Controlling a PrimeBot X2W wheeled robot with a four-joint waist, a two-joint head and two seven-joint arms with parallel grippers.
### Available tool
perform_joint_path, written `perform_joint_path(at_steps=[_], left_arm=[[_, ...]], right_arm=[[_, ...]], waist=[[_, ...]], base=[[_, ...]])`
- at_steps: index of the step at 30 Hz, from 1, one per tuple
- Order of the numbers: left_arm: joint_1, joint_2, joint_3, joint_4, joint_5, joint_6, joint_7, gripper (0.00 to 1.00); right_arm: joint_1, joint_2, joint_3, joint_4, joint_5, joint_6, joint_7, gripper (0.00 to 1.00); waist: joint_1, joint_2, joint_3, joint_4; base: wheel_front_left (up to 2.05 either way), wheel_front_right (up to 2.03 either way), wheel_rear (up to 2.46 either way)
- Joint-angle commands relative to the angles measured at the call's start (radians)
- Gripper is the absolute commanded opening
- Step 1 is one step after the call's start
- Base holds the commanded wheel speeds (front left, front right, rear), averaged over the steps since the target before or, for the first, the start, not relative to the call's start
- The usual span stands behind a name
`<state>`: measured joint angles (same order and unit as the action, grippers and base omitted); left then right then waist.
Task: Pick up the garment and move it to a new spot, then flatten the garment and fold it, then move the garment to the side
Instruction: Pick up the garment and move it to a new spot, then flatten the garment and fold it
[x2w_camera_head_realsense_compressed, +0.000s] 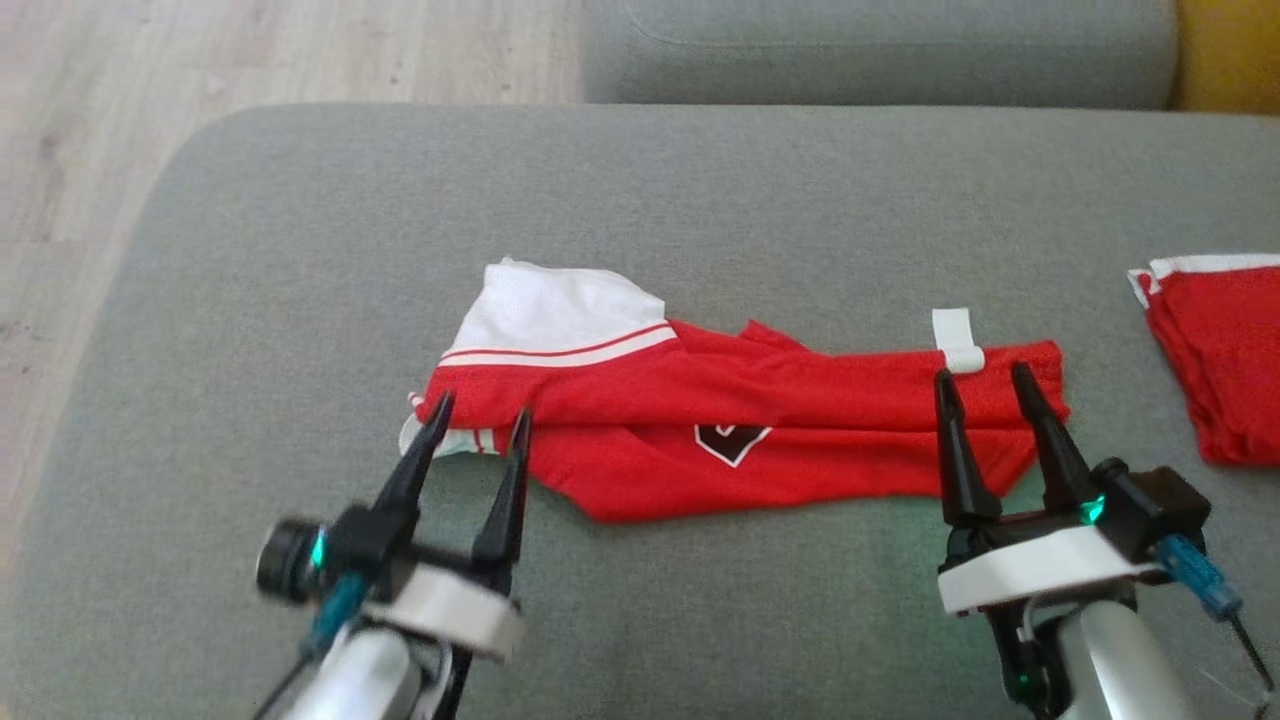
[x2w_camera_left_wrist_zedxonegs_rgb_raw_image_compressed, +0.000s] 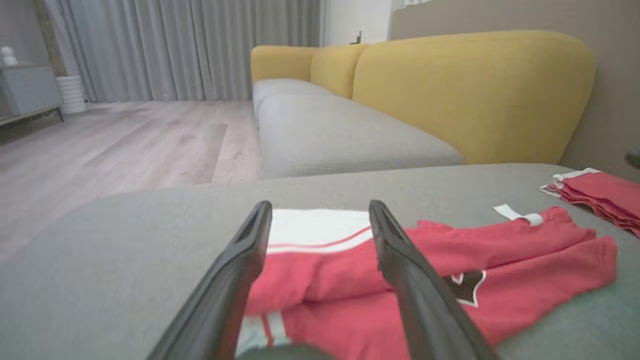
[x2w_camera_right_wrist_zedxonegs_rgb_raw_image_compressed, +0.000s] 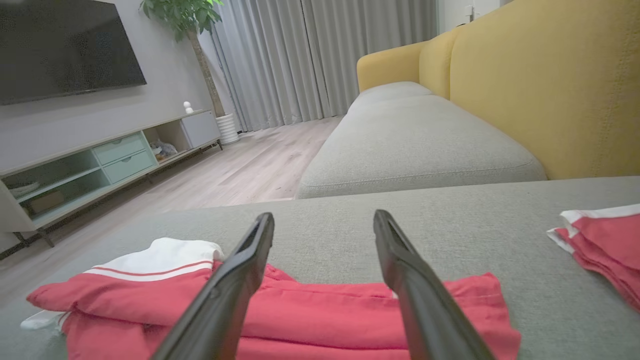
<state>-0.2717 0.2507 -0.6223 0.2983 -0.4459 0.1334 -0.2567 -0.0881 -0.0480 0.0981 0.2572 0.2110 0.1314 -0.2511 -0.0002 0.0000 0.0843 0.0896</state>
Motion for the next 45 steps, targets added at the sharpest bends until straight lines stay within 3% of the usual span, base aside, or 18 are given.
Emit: perform_joint_path(at_steps=[1,7,13,18,23,29,34,39,44,45], left_arm=[[-0.004,0.014,0.062,-0.045,0.011,0.005,-0.005,1.00],[0.065,-0.016,0.140,-0.070,0.045,-0.013,-0.005,1.00],[-0.024,0.001,0.154,-0.004,0.063,-0.088,0.016,1.00],[-0.260,0.056,0.149,0.090,0.059,-0.185,0.163,1.00],[-0.493,0.109,0.132,0.225,0.003,-0.248,0.410,1.00],[-0.632,0.176,0.089,0.345,-0.105,-0.263,0.648,1.00],[-0.668,0.232,0.018,0.341,-0.203,-0.264,0.752,1.00],[-0.676,0.271,-0.036,0.335,-0.253,-0.264,0.804,1.00],[-0.691,0.283,-0.062,0.342,-0.278,-0.264,0.781,1.00],[-0.695,0.282,-0.064,0.344,-0.281,-0.264,0.769,0.77]], right_arm=[[-0.013,-0.002,0.028,-0.030,0.001,-0.001,-0.011,1.00],[-0.010,-0.002,0.033,-0.033,0.004,-0.001,-0.011,1.00],[-0.039,-0.002,0.042,-0.047,0.000,-0.001,-0.011,1.00],[-0.078,-0.002,0.059,-0.064,-0.009,-0.001,-0.011,1.00],[-0.119,-0.002,0.076,-0.075,0.000,-0.001,-0.011,1.00],[-0.147,-0.002,0.087,-0.079,0.030,-0.001,-0.011,1.00],[-0.149,-0.002,0.084,-0.079,0.039,-0.001,-0.011,1.00],[-0.151,-0.002,0.088,-0.080,0.045,-0.001,-0.011,1.00],[-0.154,-0.002,0.091,-0.080,0.050,-0.001,-0.011,1.00],[-0.154,-0.002,0.091,-0.079,0.050,-0.001,-0.011,1.00]], waist=[[0.0002,0.0000,-0.006,0.009],[0.0002,0.0000,0.016,-0.011],[0.0002,0.0000,0.079,-0.053],[0.0002,0.0000,0.164,-0.091],[0.0002,0.0000,0.237,-0.140],[0.0002,0.0000,0.280,-0.194],[0.0002,0.0000,0.295,-0.215],[0.0002,0.0000,0.300,-0.224],[0.0002,0.0000,0.307,-0.230],[0.0002,0.0000,0.306,-0.229]], base=[[0.00,0.00,0.00],[0.00,0.00,0.00],[0.00,0.00,0.00],[0.00,0.00,0.00],[0.00,0.00,0.00],[0.00,0.00,0.00],[0.00,0.00,0.00],[0.00,0.00,0.00],[0.00,0.00,0.00],[0.00,0.00,0.00]])
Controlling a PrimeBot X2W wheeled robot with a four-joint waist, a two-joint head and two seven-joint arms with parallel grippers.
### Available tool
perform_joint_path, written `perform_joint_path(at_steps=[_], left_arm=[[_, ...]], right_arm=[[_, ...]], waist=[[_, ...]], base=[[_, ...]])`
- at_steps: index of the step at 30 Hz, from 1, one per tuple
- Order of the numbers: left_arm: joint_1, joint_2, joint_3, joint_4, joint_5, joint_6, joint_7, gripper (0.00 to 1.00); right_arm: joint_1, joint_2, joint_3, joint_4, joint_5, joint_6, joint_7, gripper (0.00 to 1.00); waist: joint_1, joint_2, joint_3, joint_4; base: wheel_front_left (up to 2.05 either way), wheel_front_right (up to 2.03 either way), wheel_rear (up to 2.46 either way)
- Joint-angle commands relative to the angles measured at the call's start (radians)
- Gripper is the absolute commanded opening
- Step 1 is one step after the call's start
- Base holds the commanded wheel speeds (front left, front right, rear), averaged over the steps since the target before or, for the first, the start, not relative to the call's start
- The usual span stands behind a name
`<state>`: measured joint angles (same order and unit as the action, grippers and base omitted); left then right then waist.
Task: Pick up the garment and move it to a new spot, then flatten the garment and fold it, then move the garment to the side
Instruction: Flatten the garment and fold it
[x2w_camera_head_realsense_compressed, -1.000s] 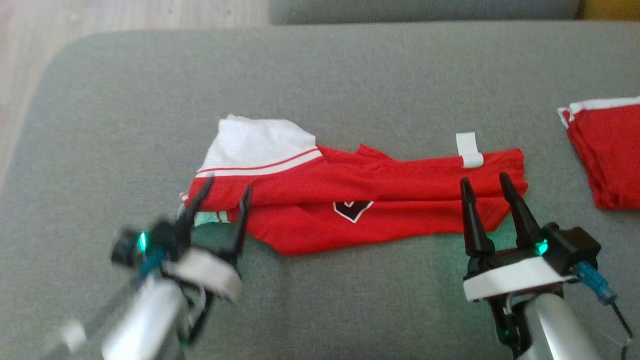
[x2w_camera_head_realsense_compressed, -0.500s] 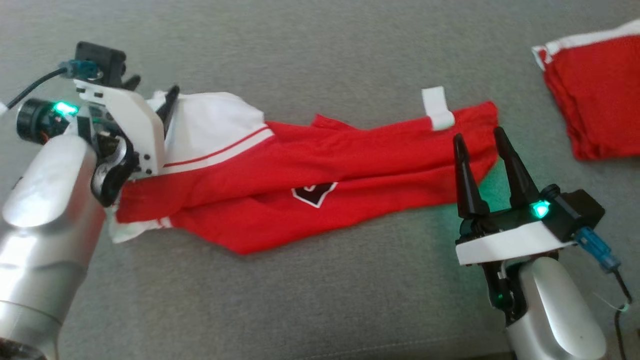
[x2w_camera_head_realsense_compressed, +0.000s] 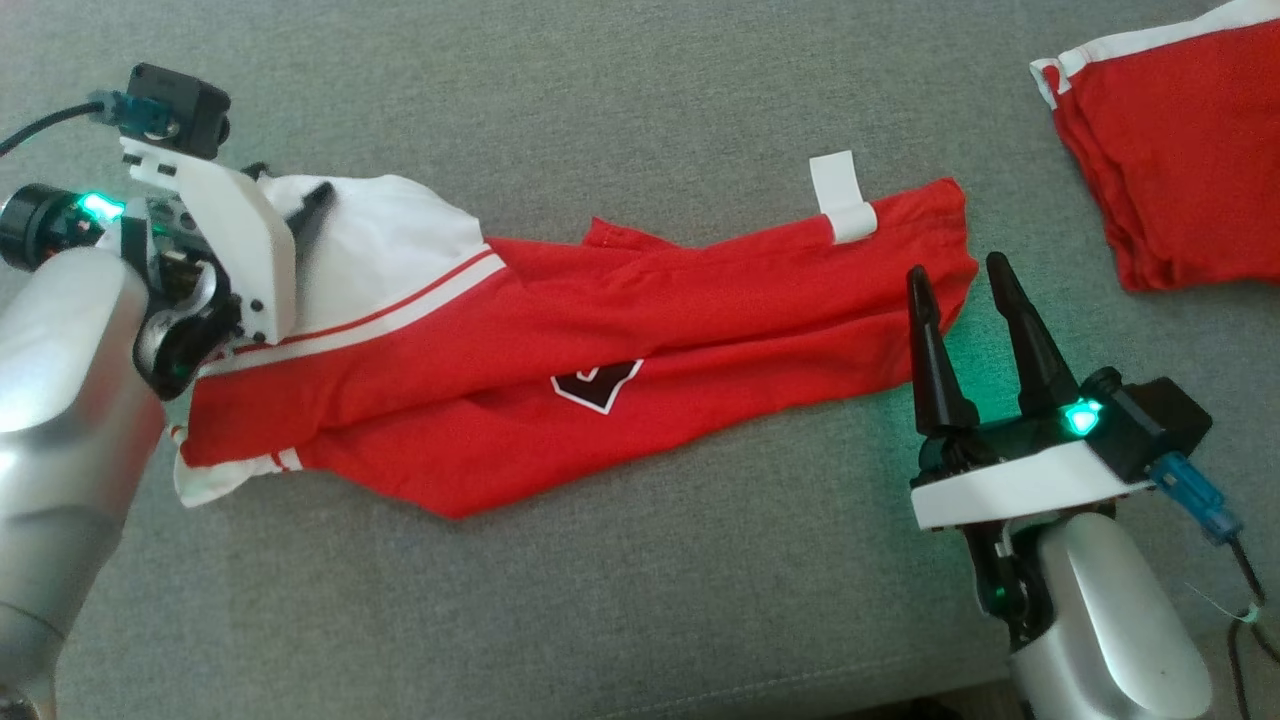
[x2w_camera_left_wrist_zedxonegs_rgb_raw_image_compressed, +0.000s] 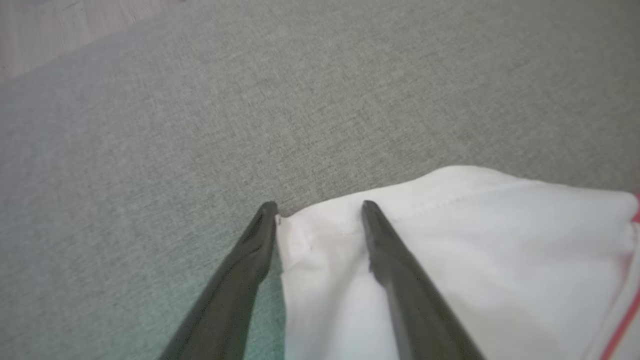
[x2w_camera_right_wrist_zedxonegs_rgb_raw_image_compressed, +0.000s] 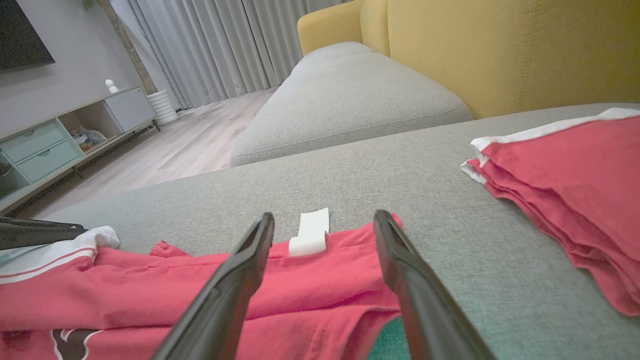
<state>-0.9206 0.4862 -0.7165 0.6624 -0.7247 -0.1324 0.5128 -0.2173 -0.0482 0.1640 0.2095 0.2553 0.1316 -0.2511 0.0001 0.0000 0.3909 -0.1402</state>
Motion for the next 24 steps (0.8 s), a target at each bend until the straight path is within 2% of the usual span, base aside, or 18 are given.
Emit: perform_joint_path(at_steps=[1,2,12,19,22,24], left_arm=[[-0.051,0.045,0.029,-0.018,-0.004,0.002,-0.016,0.24],[-0.058,0.044,0.028,-0.017,-0.003,0.002,-0.037,0.00],[-0.079,0.026,-0.011,-0.012,-0.029,0.002,-0.185,0.00],[-0.097,0.023,-0.003,-0.004,-0.005,0.005,-0.347,0.00],[-0.069,0.021,0.009,-0.024,0.010,0.027,-0.446,0.00],[-0.030,0.013,0.024,-0.051,0.013,0.058,-0.524,0.00]], right_arm=[[-0.025,-0.002,0.024,-0.029,0.005,-0.001,-0.011,1.00],[-0.025,-0.002,0.024,-0.027,0.004,-0.001,-0.011,1.00],[-0.018,-0.002,0.027,0.000,0.000,-0.001,-0.011,1.00],[-0.012,-0.002,0.022,0.001,0.000,-0.001,-0.011,1.00],[-0.007,-0.002,0.017,-0.007,-0.001,-0.001,-0.011,1.00],[-0.001,-0.002,0.009,-0.011,-0.006,-0.001,-0.011,1.00]], waist=[[-0.0001,0.0000,-0.001,0.001],[-0.0001,0.0000,-0.003,0.001],[-0.0001,0.0000,-0.056,0.010],[-0.0001,0.0000,-0.107,0.016],[-0.0001,0.0000,-0.138,0.029],[-0.0001,0.0000,-0.162,0.045]], base=[[0.00,0.00,0.00],[0.00,0.00,0.00],[0.00,0.00,0.00],[0.00,0.00,0.00],[0.00,0.00,0.00],[0.00,0.00,0.00]])
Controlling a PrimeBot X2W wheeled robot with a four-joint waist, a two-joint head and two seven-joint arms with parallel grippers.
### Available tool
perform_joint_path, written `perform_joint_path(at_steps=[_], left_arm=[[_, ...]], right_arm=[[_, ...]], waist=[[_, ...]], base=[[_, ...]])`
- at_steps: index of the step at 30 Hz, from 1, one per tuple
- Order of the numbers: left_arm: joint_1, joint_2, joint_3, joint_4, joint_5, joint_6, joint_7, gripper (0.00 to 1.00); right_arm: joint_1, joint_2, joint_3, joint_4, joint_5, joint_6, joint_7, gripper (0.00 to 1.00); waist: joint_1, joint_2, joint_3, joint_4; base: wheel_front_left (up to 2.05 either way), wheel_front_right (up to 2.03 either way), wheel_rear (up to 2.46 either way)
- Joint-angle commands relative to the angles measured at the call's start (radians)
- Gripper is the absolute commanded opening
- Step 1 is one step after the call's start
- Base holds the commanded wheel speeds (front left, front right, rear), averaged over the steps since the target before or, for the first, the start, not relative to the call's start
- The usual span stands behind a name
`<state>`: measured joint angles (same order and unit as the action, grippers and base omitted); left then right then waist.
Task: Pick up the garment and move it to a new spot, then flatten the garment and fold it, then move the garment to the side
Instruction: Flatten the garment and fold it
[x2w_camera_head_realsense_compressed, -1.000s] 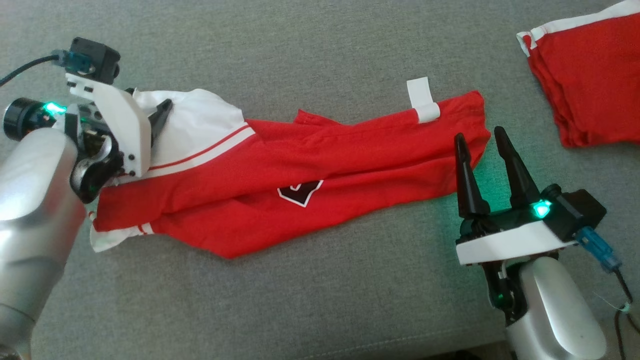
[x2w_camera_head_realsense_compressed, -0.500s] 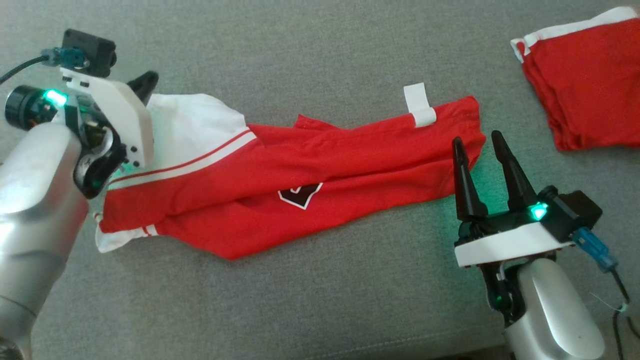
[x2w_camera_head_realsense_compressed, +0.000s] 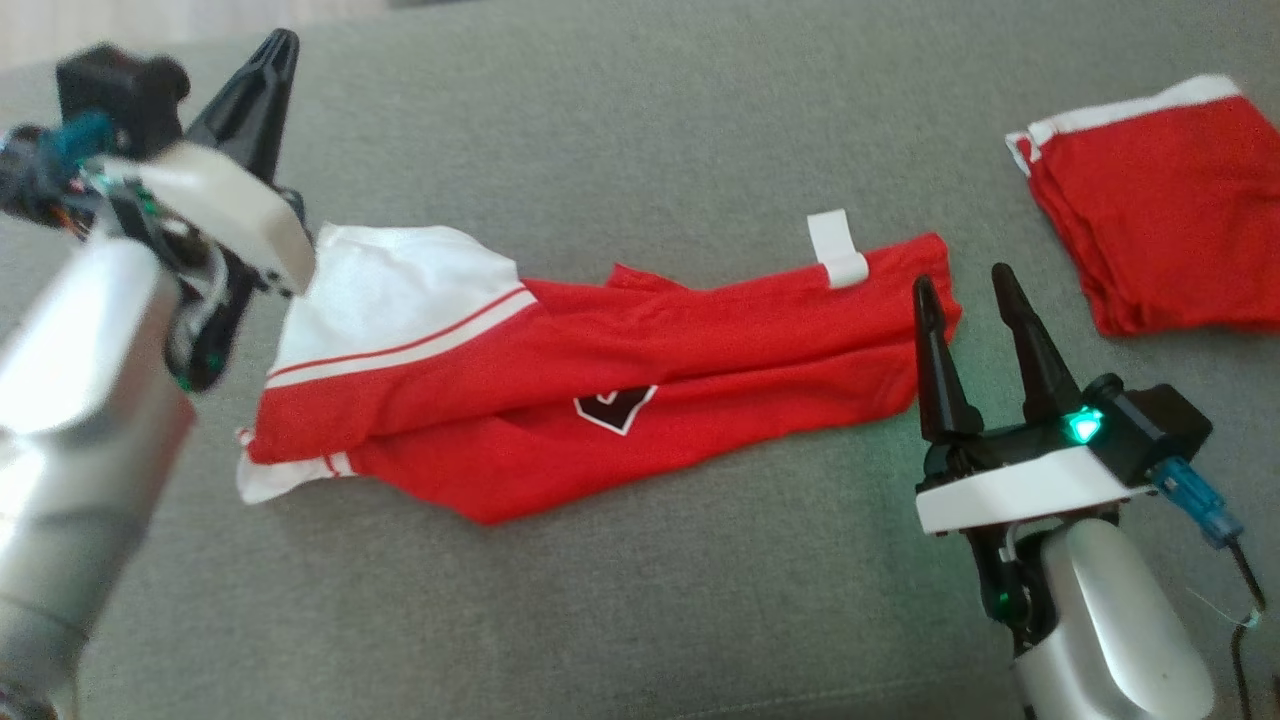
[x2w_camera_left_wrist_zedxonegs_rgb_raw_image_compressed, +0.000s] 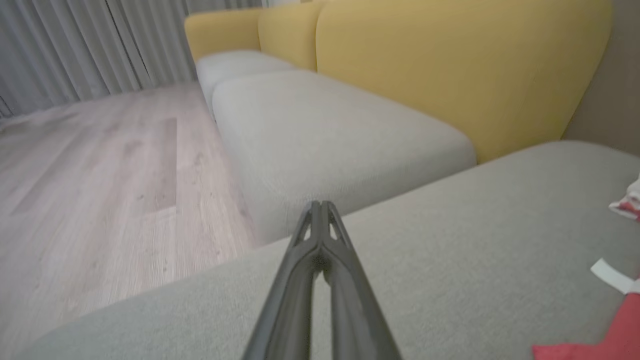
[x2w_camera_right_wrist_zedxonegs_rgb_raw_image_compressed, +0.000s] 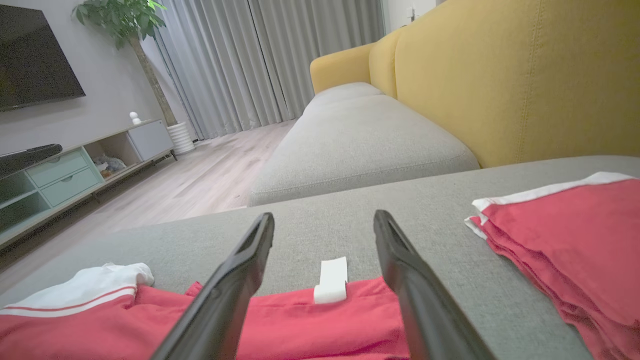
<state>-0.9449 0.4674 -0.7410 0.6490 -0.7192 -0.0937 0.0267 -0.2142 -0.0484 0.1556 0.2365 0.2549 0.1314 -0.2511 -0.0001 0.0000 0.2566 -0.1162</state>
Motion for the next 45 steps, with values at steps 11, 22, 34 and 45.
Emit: perform_joint_path(at_steps=[11,22,34,45], left_arm=[[0.421,-0.035,0.124,-0.350,0.080,0.284,-0.287,1.00],[0.714,-0.136,0.272,-0.549,0.257,0.288,-0.288,1.00],[0.483,-0.064,0.260,-0.340,0.268,0.165,-0.122,1.00],[0.267,-0.061,0.275,-0.122,0.219,0.094,0.009,1.00]], right_arm=[[0.056,-0.002,-0.019,-0.049,-0.044,-0.001,-0.011,1.00],[0.087,-0.002,-0.030,-0.047,-0.053,-0.001,-0.011,1.00],[0.039,-0.002,-0.010,-0.059,-0.044,-0.001,-0.011,1.00],[0.005,-0.002,-0.009,-0.061,-0.025,-0.001,-0.011,1.00]], waist=[[0.0001,0.0000,-0.120,0.126],[0.0001,0.0000,-0.122,0.141],[0.0001,0.0000,0.022,0.086],[0.0001,0.0000,0.115,0.039]], base=[[0.00,0.00,0.00],[0.00,0.00,0.00],[0.00,0.00,0.00],[0.00,0.00,0.00]])
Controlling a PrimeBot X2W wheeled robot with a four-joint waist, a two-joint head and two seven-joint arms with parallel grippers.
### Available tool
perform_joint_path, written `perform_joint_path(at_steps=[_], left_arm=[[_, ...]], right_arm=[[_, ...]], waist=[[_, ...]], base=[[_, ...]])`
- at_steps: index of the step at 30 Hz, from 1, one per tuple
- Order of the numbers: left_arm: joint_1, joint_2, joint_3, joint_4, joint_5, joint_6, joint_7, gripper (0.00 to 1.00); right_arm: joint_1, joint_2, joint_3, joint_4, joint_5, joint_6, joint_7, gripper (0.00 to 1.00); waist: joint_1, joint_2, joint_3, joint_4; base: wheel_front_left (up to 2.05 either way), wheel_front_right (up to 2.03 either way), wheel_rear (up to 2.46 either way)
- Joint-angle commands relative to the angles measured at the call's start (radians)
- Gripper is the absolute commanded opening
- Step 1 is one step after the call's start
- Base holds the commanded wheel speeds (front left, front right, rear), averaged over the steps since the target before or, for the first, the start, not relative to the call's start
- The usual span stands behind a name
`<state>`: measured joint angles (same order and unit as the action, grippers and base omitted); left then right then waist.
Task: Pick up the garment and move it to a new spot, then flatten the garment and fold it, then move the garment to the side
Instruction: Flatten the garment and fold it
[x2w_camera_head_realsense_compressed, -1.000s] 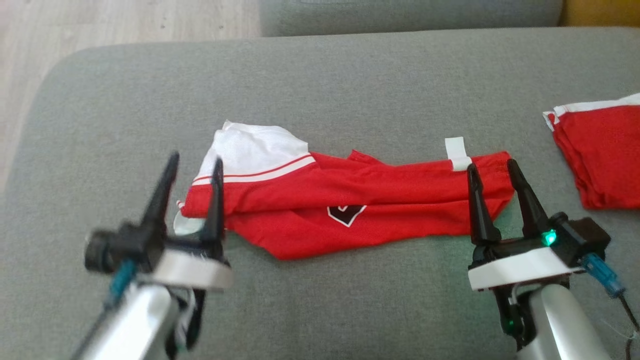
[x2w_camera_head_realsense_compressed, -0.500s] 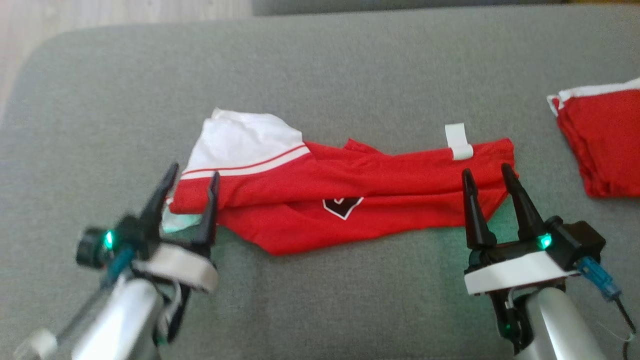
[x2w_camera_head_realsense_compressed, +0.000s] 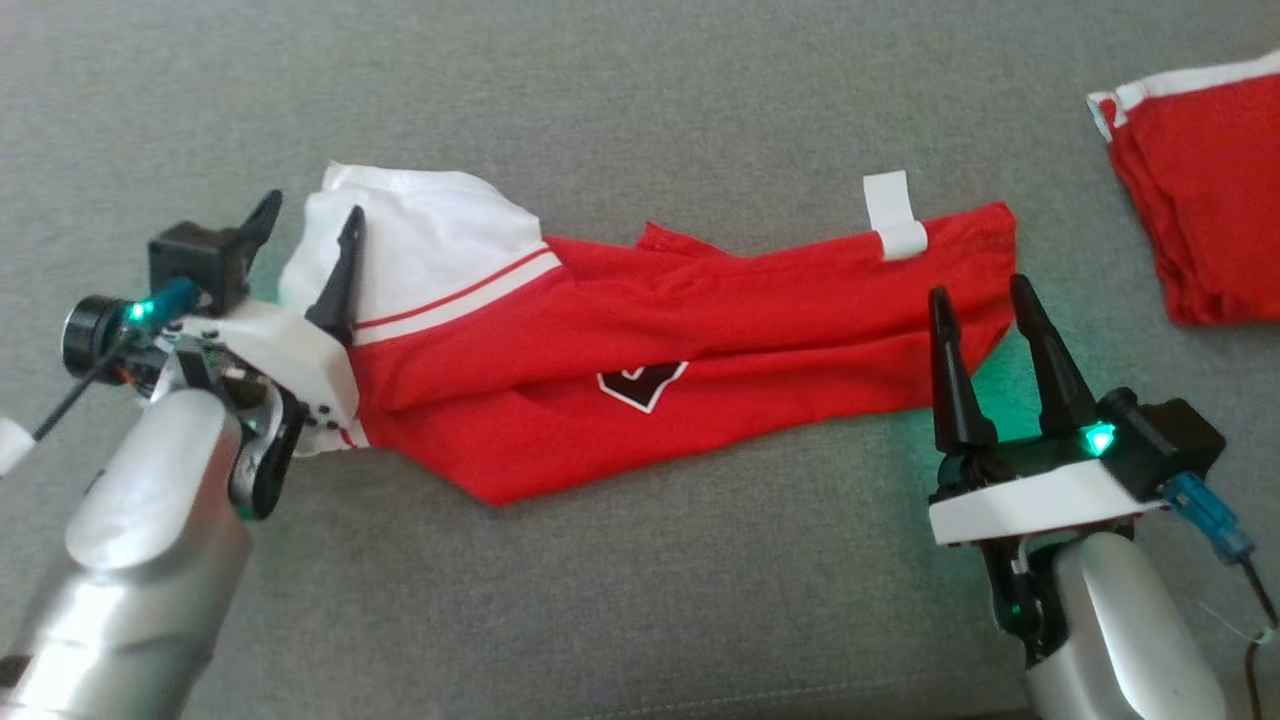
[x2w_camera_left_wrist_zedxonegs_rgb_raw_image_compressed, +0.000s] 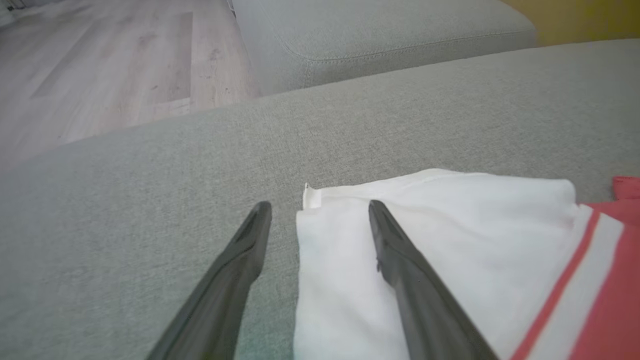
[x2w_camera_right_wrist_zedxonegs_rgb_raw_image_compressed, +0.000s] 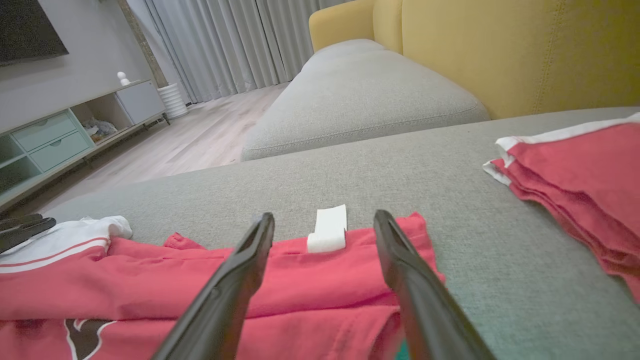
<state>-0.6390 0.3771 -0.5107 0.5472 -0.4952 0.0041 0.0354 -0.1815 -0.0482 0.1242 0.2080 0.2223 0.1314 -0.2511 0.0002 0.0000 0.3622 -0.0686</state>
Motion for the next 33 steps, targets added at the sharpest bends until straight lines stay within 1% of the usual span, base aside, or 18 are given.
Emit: perform_joint_path(at_steps=[1,8,10,11,12,13,14,15,18,25,30,33], left_arm=[[-0.049,0.025,0.049,-0.002,-0.014,-0.008,0.001,1.00],[-0.104,-0.003,0.054,0.112,-0.037,-0.033,-0.023,1.00],[-0.115,-0.010,0.051,0.133,-0.041,-0.046,-0.032,1.00],[-0.120,-0.016,0.047,0.141,-0.044,-0.055,-0.036,0.97],[-0.120,-0.016,0.047,0.141,-0.044,-0.055,-0.036,0.97],[-0.124,-0.021,0.044,0.148,-0.046,-0.063,-0.038,0.46],[-0.129,-0.025,0.038,0.154,-0.048,-0.071,-0.041,0.11],[-0.132,-0.029,0.033,0.160,-0.050,-0.079,-0.041,0.00],[-0.140,-0.038,0.020,0.176,-0.056,-0.097,-0.051,0.00],[-0.153,-0.045,0.004,0.188,-0.058,-0.114,-0.117,0.00],[-0.178,-0.033,0.012,0.155,-0.052,-0.117,-0.196,0.00],[-0.210,-0.020,0.021,0.122,-0.048,-0.117,-0.220,0.00]], right_arm=[[-0.030,-0.002,0.022,-0.034,0.010,-0.001,-0.011,1.00],[-0.038,-0.002,0.022,-0.037,0.004,-0.001,-0.011,1.00],[-0.040,-0.002,0.022,-0.038,0.003,-0.001,-0.011,1.00],[-0.041,-0.002,0.022,-0.037,0.003,-0.001,-0.011,1.00],[-0.041,-0.002,0.022,-0.037,0.003,-0.001,-0.011,1.00],[-0.041,-0.002,0.022,-0.037,0.002,-0.001,-0.011,1.00],[-0.041,-0.002,0.022,-0.036,0.002,-0.001,-0.011,1.00],[-0.042,-0.002,0.021,-0.035,0.002,-0.001,-0.011,1.00],[-0.043,-0.002,0.022,-0.030,0.001,-0.001,-0.011,1.00],[-0.041,-0.002,0.025,-0.015,0.002,-0.001,-0.011,1.00],[-0.036,-0.002,0.032,-0.011,0.007,-0.001,-0.011,1.00],[-0.036,-0.002,0.037,-0.010,0.008,-0.001,-0.011,1.00]], waist=[[-0.0002,0.0000,0.014,-0.011],[-0.0002,0.0000,0.037,-0.018],[-0.0002,0.0000,0.042,-0.019],[-0.0002,0.0000,0.044,-0.019],[-0.0002,0.0000,0.044,-0.019],[-0.0002,0.0000,0.045,-0.020],[-0.0002,0.0000,0.045,-0.019],[-0.0002,0.0000,0.045,-0.019],[-0.0002,0.0000,0.040,-0.018],[-0.0002,0.0000,0.002,-0.017],[-0.0002,0.0000,-0.029,-0.023],[-0.0002,0.0000,-0.038,-0.031]], base=[[0.00,0.00,0.00],[0.00,0.00,0.00],[0.00,0.00,0.00],[0.00,0.00,0.00],[0.00,0.00,0.00],[0.00,0.00,0.00],[0.00,0.00,0.00],[0.00,0.00,0.00],[0.00,0.00,0.00],[0.00,0.00,0.00],[0.00,0.00,0.00],[0.00,0.00,0.00]])
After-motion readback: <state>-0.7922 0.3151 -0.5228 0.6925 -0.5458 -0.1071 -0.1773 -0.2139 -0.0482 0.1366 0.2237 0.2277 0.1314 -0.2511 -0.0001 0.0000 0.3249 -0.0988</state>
